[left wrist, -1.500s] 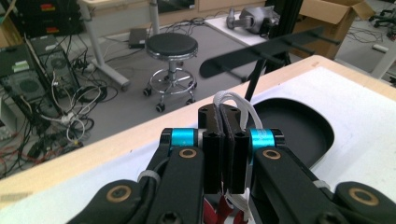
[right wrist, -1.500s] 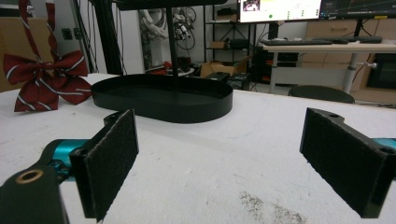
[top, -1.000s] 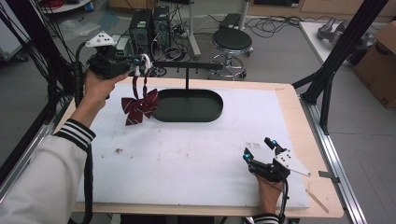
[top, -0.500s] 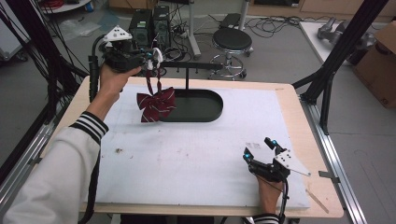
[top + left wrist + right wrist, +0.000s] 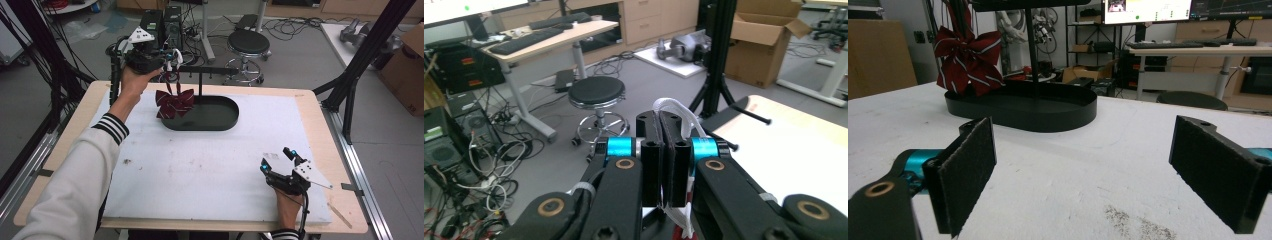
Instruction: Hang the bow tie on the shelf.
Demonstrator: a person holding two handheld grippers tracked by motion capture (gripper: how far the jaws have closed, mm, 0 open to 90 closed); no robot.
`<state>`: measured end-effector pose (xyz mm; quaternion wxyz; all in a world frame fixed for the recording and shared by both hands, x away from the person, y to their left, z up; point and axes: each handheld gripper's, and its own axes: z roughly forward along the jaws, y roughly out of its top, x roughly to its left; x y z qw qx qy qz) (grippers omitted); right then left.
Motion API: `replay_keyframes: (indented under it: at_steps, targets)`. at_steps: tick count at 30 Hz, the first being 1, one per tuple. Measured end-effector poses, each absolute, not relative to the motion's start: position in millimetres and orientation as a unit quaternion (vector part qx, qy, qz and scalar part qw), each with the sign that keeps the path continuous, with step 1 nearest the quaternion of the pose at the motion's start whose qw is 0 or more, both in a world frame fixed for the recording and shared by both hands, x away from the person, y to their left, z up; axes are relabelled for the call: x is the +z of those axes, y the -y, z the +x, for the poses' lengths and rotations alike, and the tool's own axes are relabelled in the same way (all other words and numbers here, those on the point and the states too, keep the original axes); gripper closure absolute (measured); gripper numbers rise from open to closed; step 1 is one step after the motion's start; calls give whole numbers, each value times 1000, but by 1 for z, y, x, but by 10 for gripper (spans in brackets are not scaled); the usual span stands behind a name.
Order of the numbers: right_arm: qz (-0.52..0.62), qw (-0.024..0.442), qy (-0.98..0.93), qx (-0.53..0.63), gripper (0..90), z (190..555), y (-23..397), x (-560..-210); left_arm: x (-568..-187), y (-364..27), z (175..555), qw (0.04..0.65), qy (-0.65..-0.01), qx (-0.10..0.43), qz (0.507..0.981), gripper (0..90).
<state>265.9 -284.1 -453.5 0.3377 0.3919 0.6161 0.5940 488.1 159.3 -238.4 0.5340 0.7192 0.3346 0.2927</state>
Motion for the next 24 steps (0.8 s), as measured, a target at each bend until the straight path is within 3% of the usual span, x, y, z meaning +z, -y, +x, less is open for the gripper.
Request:
replay_keyframes:
  at_steps: [24]
  targets:
    - [390,341,-617,592,105,266,284,-453,-281,-179,505,460,-401,314,727,874]
